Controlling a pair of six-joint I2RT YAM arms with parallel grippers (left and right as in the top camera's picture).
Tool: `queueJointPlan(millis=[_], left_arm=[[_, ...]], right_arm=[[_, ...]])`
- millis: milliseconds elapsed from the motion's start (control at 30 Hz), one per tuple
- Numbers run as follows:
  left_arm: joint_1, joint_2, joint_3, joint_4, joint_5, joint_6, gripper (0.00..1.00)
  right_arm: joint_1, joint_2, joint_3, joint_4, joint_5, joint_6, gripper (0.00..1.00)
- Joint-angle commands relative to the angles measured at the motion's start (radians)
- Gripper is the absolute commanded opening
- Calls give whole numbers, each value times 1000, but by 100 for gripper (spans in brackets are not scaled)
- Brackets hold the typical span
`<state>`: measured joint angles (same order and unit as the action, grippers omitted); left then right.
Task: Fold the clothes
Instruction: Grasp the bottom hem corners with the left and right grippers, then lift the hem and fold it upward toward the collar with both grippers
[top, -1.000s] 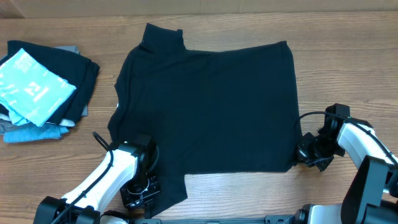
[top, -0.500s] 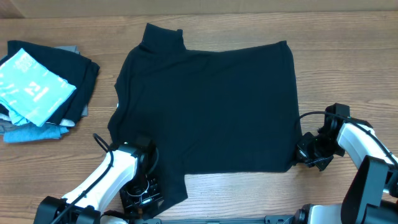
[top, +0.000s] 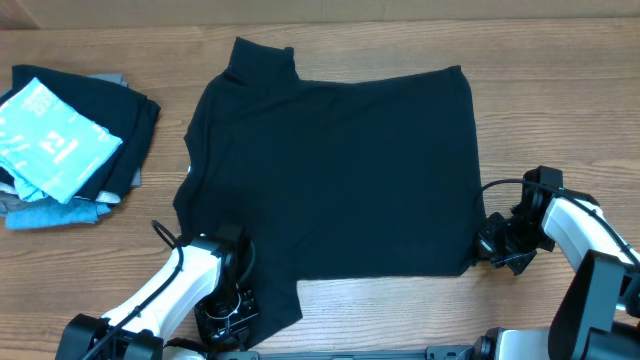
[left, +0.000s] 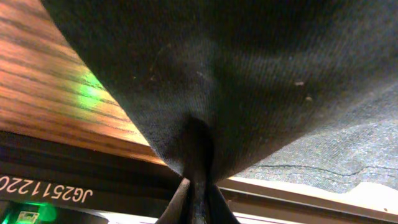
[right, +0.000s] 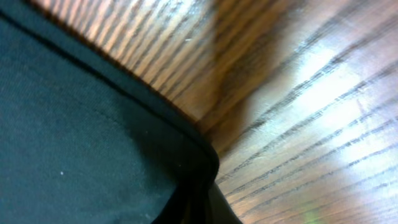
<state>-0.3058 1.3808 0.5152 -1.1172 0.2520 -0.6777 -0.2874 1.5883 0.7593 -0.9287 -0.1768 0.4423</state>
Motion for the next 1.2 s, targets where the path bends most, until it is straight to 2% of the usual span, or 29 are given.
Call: queueJointPlan(millis=[0,200,433,533,833,1167], left_arm=[[6,-11,16,-13,17,12,4],[6,-11,213,-64,17,54,4],[8,-11,409,-94,-141,72,4],[44,-11,451,-95,-174,72,4],[271,-11,493,-24,-155,126,4],[280,-11,633,17,-156,160,4]], right_arm=[[0,5,-18,12,18,-5,4],[0,5,55,-73,14,-4,4],[0,5,201,-172,14,-5,4],[0,5,241,-212,15,-5,4],[8,5,345,-272,14,-4,4],[76,5,400,-245,22,3,4]])
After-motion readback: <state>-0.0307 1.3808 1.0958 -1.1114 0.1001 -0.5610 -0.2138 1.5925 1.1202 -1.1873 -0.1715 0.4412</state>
